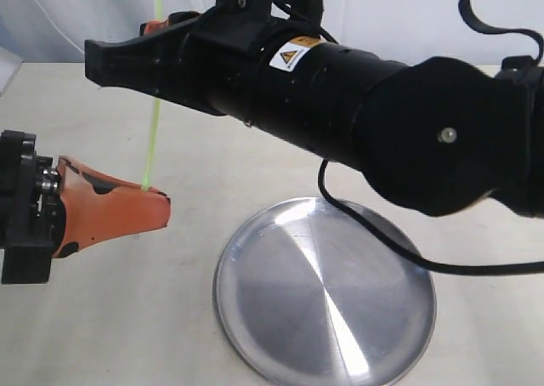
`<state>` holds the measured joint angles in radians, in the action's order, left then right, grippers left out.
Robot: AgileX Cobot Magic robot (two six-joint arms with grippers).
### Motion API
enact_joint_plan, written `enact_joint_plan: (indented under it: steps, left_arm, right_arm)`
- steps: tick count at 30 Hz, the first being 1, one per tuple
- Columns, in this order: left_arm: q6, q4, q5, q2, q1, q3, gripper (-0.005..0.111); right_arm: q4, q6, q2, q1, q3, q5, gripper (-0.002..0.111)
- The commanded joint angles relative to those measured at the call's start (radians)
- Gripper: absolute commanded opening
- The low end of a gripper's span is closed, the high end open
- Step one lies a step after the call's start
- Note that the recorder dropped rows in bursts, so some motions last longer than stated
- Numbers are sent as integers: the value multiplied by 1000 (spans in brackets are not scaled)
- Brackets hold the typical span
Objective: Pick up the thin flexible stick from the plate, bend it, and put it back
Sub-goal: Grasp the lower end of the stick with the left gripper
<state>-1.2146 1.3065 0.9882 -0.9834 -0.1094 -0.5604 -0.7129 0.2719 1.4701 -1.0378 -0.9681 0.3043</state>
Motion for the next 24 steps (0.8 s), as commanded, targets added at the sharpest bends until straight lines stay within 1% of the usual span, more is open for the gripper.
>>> enact_joint_plan:
  steps: [1, 6, 17, 24]
  left_arm:
    - [-43, 69, -2, 5, -4, -17, 0]
    - [-44, 69, -11, 5, -4, -33, 0]
    - [-68, 69, -120, 5, -4, -33, 0]
    - [-86, 69, -162, 7, -4, -33, 0]
  right_arm:
    - [5, 25, 37, 2, 6, -40, -1]
    - [-3, 25, 58, 2, 6, -31, -1]
    - [-11, 30, 57, 2, 6, -29, -1]
    - [-22, 30, 57, 2, 6, -64, -1]
